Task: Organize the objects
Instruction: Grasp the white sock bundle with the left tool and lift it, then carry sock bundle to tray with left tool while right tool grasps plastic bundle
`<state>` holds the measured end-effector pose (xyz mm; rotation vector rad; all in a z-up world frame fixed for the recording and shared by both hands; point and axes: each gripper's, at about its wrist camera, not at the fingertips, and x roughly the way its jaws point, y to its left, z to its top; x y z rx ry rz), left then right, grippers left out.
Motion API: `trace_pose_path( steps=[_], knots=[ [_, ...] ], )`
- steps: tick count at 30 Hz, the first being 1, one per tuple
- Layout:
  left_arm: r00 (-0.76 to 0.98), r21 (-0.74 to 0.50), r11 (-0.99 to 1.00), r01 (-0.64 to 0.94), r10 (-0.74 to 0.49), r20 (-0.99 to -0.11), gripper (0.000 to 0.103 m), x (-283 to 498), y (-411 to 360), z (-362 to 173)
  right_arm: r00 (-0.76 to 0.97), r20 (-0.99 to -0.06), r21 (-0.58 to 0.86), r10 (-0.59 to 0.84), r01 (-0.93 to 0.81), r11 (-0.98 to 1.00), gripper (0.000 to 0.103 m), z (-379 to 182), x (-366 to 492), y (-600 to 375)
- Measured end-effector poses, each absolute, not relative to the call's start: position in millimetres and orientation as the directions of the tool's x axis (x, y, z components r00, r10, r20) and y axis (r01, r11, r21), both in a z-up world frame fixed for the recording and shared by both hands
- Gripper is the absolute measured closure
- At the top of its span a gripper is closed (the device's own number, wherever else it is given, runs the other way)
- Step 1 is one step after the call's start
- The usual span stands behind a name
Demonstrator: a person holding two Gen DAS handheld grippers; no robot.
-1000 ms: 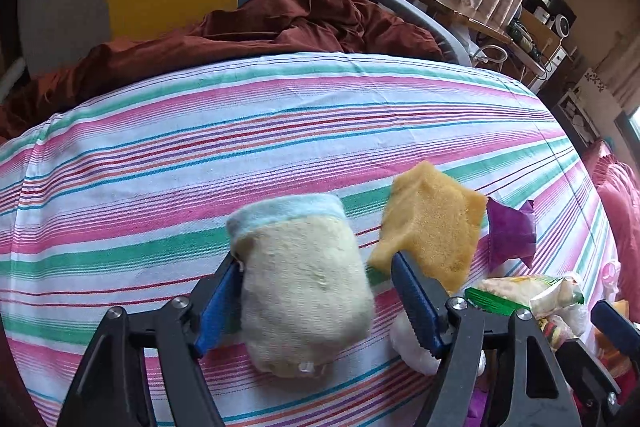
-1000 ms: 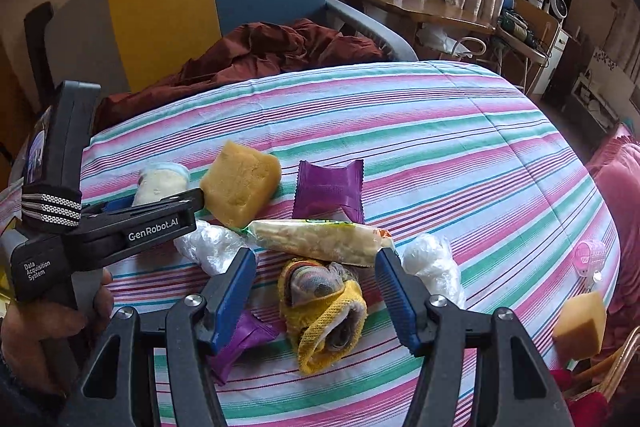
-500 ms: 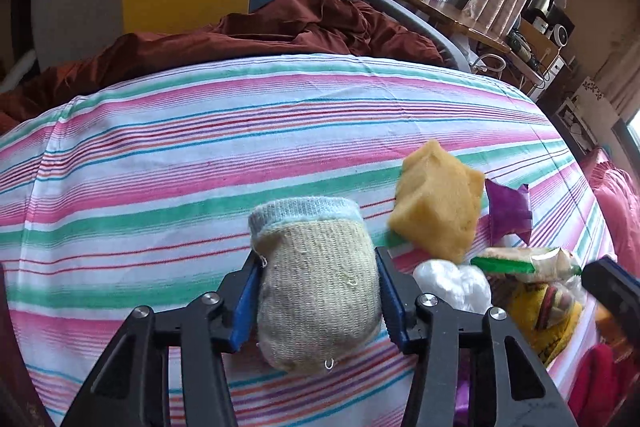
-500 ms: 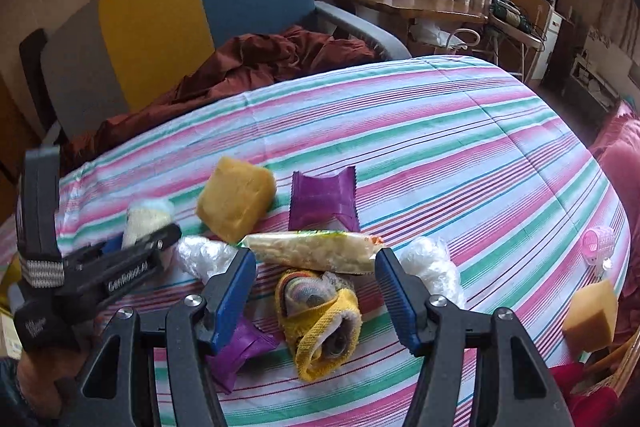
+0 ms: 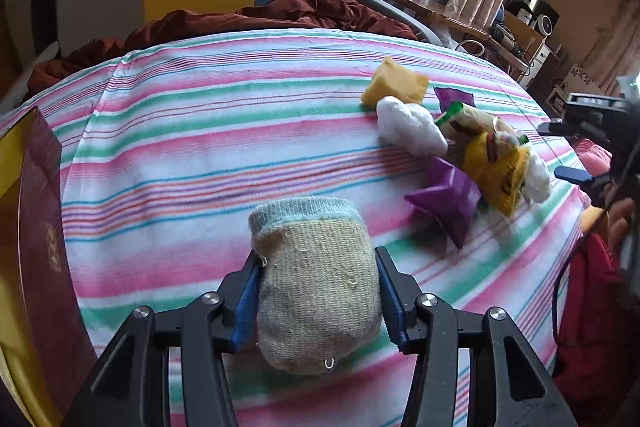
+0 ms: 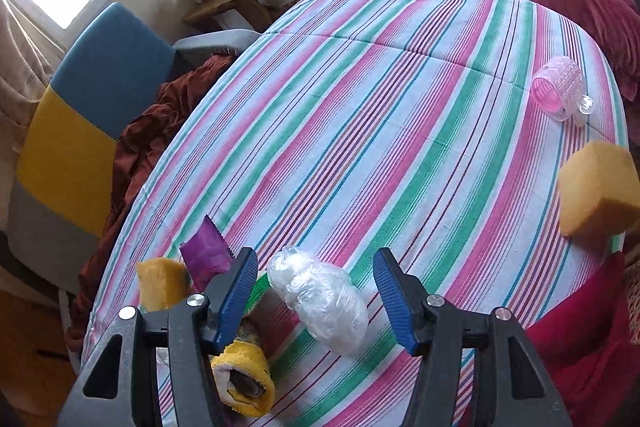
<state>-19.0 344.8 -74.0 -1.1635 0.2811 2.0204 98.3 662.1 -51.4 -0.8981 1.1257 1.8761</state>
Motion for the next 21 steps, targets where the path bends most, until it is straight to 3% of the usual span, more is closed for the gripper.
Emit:
trace_pose_path(
  steps=[4,12,14,21],
  knots=[
    [-0.286,-0.188,-0.665,-0.723,0.536,-0.794,0.05,2.0,323.7,-74.4,-0.416,-0.893,0.337,0.172,-0.871,-0.357,0.042,-66.3,84.1,657.9],
    [-0.285,-0.205,-0.649,-0.733,0.567,-0.773,0.05,6.9,315.5,-78.1,-0.323,-0.931,0.232,0.173,-0.886,-0.402,0.042,-78.8,70.0,655.0],
    [-0.288,-0.205,-0.648,-0.734,0.57,-0.769,0.05,6.9,315.6,-78.7,-0.292,-0.94,0.193,0.176,-0.881,-0.431,0.064,-82.5,63.8,653.0],
    [-0.311,-0.198,-0.64,-0.742,0.591,-0.744,0.05,10.4,312.6,-81.4,-0.264,-0.942,0.14,0.208,-0.871,-0.472,0.068,-82.3,56.5,646.3]
  ],
)
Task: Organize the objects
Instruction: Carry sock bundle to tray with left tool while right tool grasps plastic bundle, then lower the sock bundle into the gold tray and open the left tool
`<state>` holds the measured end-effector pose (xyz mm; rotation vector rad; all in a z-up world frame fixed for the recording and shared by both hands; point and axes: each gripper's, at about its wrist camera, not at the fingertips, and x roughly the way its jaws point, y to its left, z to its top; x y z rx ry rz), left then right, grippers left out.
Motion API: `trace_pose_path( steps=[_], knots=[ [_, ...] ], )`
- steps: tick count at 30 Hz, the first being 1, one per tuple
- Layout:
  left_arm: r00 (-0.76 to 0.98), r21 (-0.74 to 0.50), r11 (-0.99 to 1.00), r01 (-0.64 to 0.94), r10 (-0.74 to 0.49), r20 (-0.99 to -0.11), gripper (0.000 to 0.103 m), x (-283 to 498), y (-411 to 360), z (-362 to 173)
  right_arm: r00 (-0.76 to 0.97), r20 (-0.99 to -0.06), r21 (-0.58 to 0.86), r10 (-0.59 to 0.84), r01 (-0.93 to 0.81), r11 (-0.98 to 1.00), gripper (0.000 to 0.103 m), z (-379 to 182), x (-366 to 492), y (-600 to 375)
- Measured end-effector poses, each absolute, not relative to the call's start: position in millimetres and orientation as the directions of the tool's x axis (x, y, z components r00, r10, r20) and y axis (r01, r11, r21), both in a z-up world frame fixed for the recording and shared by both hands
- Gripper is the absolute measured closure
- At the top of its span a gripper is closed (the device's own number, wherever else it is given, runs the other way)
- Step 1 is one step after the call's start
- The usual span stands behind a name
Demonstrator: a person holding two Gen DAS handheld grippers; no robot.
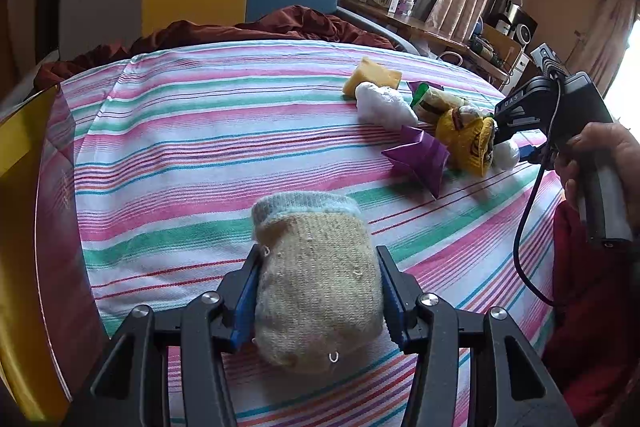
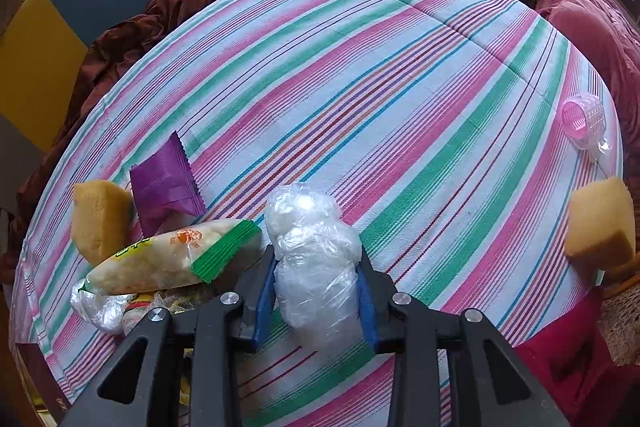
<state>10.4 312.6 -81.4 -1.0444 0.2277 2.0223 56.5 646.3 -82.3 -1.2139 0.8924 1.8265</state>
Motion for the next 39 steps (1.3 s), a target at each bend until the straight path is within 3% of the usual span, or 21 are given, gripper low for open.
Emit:
trace_pose_path(
  steps=[14,20,27,33,39],
  knots=[
    [-0.334,-0.154,-0.653,-0.741,0.558,-0.76,0.051,25.0,301.9,-71.9,-0.238,-0.945,0.101,0.225,-0.865,-0.492,0.068,-84.9,56.1,641.0],
    [-0.374,-0.191,-0.673,-0.714,0.598,-0.708,0.051,20.2,258.6,-25.9,-0.243,-0.944,0.105,0.224,-0.863,-0.495,0.068,-84.5,58.8,639.7],
    [-0.469,-0.253,-0.791,-0.558,0.551,-0.69,0.051,-54.0,174.6,14.4,-0.244,-0.943,0.095,0.227,-0.85,-0.518,0.068,-83.9,58.9,634.8],
    [-0.534,-0.27,-0.889,-0.37,0.441,-0.721,0.051,-125.0,114.9,8.8,-0.246,-0.943,0.096,0.223,-0.845,-0.526,0.068,-84.4,61.4,633.5],
    [-0.537,-0.262,-0.917,-0.3,0.39,-0.749,0.051,-147.2,100.4,-9.9,-0.242,-0.944,0.088,0.224,-0.839,-0.537,0.068,-84.8,63.9,632.1]
  ],
)
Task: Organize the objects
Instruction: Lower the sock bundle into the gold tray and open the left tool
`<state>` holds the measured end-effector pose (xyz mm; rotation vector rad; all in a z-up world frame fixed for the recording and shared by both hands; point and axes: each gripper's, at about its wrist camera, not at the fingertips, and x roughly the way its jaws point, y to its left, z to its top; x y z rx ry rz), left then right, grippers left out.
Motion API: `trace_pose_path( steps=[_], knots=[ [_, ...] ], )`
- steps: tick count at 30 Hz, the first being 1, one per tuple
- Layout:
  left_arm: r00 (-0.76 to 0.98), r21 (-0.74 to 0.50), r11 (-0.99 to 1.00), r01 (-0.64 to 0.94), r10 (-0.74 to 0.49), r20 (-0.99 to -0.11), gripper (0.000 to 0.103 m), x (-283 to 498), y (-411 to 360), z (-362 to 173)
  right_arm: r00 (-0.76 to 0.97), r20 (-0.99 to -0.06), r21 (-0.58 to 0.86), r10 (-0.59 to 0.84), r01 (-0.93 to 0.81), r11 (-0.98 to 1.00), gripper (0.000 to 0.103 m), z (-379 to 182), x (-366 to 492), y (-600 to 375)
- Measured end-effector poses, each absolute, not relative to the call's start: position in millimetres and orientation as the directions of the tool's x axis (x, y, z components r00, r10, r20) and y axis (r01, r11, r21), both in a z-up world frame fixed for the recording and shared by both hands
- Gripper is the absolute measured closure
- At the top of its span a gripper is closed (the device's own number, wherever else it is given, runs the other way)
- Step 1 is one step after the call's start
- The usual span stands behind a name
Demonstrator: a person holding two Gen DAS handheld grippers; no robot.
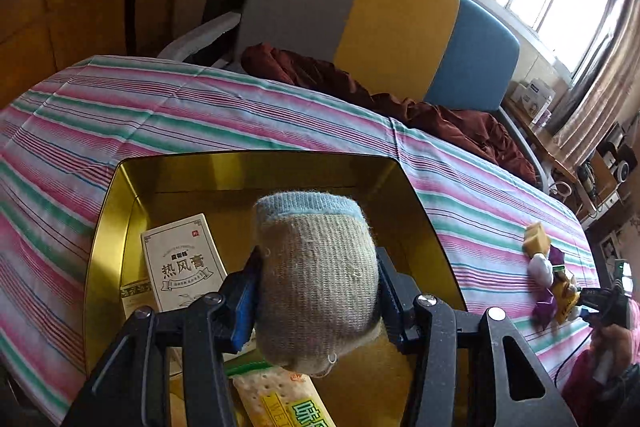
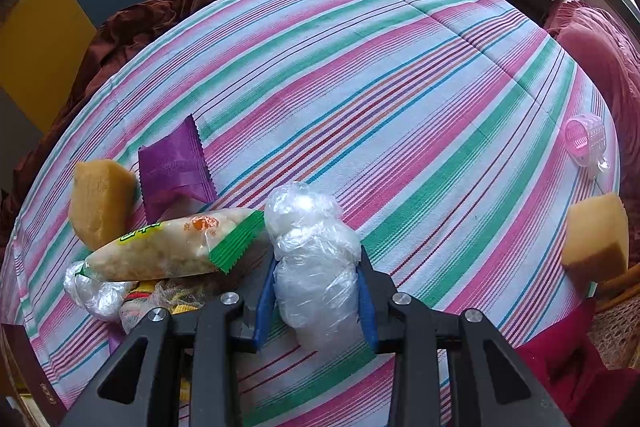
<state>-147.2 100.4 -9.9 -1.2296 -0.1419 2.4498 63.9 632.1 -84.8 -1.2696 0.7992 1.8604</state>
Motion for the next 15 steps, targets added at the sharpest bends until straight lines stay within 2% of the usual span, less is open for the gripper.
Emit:
trace_pose_path(
  steps=[9,15],
  knots=[
    [-0.513,-0.205,-0.944,-0.26,0.315,-0.799,0.051,-174.5,115.3,-34.6,-0.235,-0.945,0.075,0.228,-0.833,-0.548,0.068,-85.2,71.3,631.2],
    [-0.523,-0.091,-0.977,-0.19,0.179,-0.834,0.049,-202.6,109.3,-55.4,-0.237,-0.944,0.075,0.228,-0.83,-0.552,0.068,-84.8,78.8,631.7]
  ],
)
